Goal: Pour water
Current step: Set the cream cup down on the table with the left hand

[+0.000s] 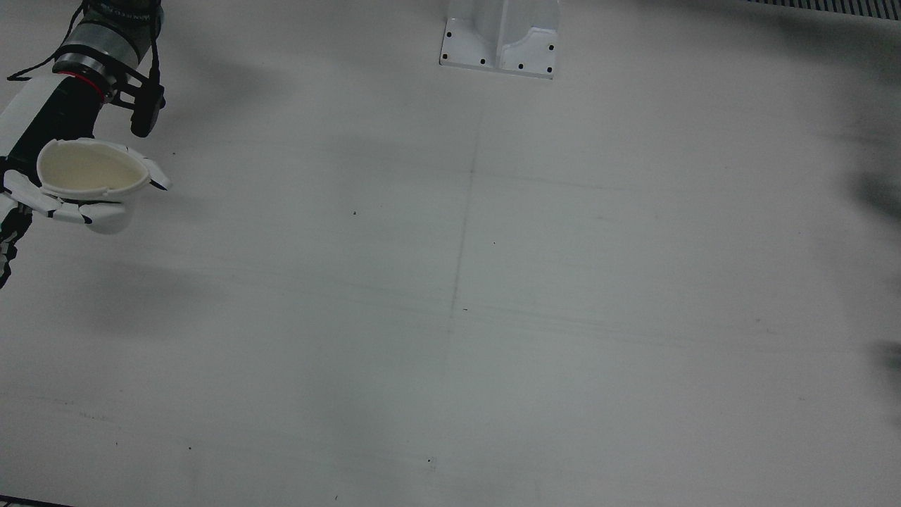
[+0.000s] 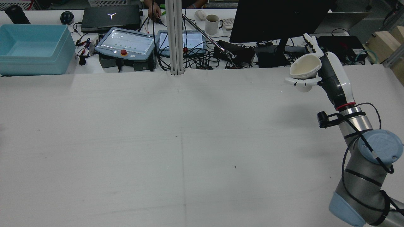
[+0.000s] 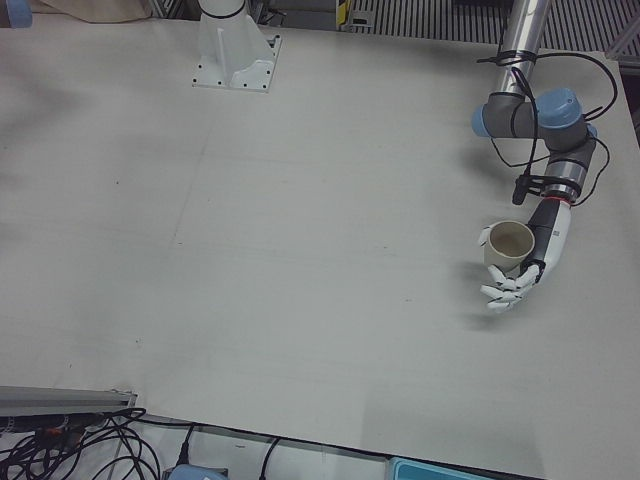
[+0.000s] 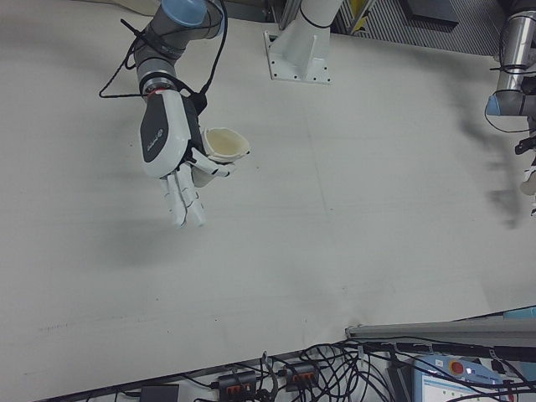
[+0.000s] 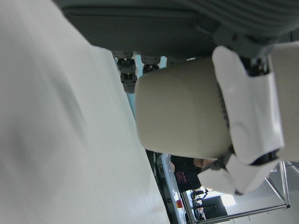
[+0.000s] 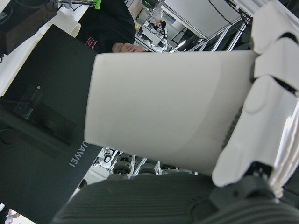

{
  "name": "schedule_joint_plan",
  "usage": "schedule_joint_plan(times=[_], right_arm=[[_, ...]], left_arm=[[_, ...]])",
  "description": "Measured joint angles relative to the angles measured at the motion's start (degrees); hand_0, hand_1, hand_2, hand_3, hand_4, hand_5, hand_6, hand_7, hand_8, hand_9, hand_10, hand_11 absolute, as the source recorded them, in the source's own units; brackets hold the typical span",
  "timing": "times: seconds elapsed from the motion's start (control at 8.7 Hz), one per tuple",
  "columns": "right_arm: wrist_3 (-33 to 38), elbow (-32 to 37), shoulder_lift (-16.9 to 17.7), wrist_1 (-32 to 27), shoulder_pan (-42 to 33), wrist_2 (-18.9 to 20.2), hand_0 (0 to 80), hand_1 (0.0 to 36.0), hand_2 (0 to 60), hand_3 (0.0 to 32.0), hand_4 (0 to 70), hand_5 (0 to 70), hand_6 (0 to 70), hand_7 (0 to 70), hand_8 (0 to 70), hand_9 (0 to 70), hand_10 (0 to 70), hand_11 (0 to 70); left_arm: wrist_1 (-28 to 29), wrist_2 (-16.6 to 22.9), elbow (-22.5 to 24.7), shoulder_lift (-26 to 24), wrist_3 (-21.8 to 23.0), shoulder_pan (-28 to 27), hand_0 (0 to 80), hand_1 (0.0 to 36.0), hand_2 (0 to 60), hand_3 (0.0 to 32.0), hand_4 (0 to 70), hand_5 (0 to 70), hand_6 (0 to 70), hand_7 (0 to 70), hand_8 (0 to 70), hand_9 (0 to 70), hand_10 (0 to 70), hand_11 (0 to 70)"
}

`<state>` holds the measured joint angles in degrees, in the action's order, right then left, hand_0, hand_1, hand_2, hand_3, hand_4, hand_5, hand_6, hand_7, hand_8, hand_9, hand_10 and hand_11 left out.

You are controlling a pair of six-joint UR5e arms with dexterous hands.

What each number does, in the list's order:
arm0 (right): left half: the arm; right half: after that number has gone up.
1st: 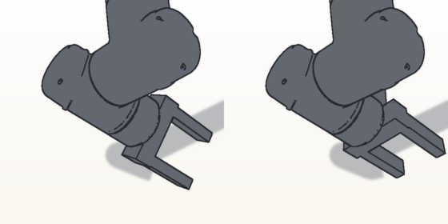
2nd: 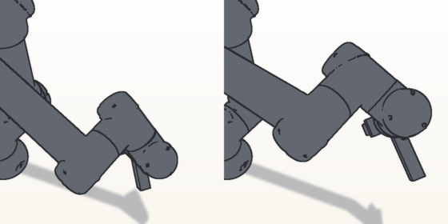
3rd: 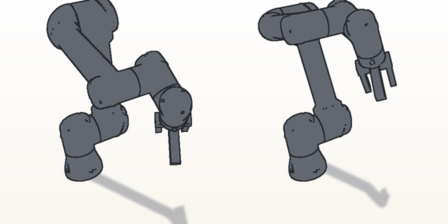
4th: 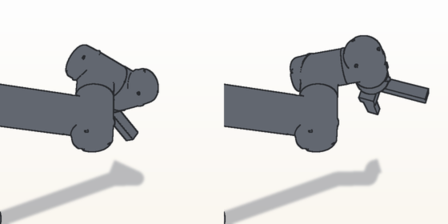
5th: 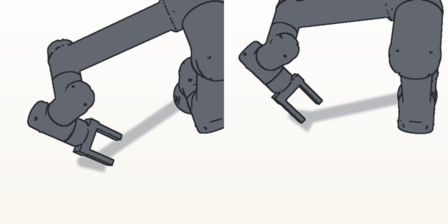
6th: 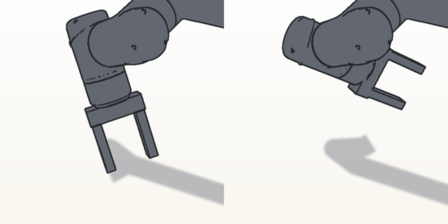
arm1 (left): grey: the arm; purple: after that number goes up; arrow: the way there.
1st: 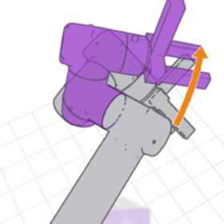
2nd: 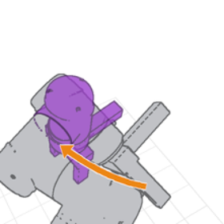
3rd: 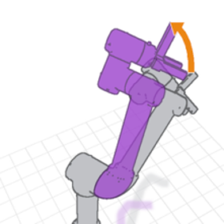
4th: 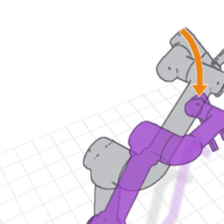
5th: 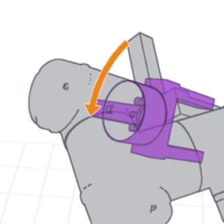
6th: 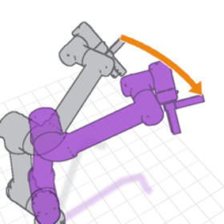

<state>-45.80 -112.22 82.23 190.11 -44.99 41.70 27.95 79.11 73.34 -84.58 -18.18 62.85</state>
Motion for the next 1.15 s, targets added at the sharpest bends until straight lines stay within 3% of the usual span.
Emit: schedule_joint_plan(times=[0.35,0.46,0.58,0.69,0.92,1.15], right_arm=[[3.5,2.3,1.0,0.3,0.3,0.1,48.8,13.3,17.4,0.0,70.0,28.4,3.6,7.1,0.0,0.0,5.5,8.1],[3.7,2.4,1.0,0.3,0.3,0.1,48.9,13.2,17.4,0.0,70.0,28.4,3.6,6.8,0.0,0.0,5.6,8.2],[3.7,2.5,1.1,0.3,0.2,0.1,48.8,13.3,17.2,0.0,70.0,28.1,3.5,6.7,0.0,0.0,5.5,8.0],[3.8,2.5,1.1,0.3,0.2,0.1,48.8,13.3,17.0,0.0,70.0,28.2,3.4,6.7,0.0,0.0,5.3,7.8],[3.8,2.5,1.1,0.3,0.3,0.2,49.0,13.4,16.9,0.0,70.0,28.2,3.3,6.6,0.0,0.0,5.2,7.7],[3.8,2.5,1.1,0.3,0.4,0.2,49.0,13.4,16.7,0.0,70.0,28.2,3.2,6.3,0.0,0.0,5.2,7.7]], left_arm=[[3.7,-0.2,-8.9,-3.0,-2.2,-0.6,46.6,20.2,49.3,0.0,33.1,70.0,19.2,25.3,11.6,18.1,8.3,12.8],[4.2,-0.2,-9.9,-3.3,-3.0,-0.8,46.6,20.5,48.8,0.0,31.9,70.0,15.7,19.1,7.4,11.9,6.4,10.1],[4.6,-0.3,-10.5,-3.5,-3.9,-0.9,46.8,20.8,44.5,0.0,30.0,70.0,11.8,11.6,1.8,3.1,4.8,8.0],[5.1,-0.4,-11.1,-3.6,-4.7,-1.1,47.0,20.5,40.9,0.0,29.2,67.8,9.3,7.1,0.8,0.0,4.5,7.5],[6.5,-1.9,-13.4,-3.6,-5.4,-2.5,46.2,18.5,36.4,0.0,27.4,64.1,8.6,6.9,0.7,0.0,4.8,7.8],[7.3,-3.6,-14.6,-3.7,-5.5,-4.8,46.5,18.8,36.7,0.0,28.8,65.6,9.3,7.9,0.8,0.1,4.9,8.0]])
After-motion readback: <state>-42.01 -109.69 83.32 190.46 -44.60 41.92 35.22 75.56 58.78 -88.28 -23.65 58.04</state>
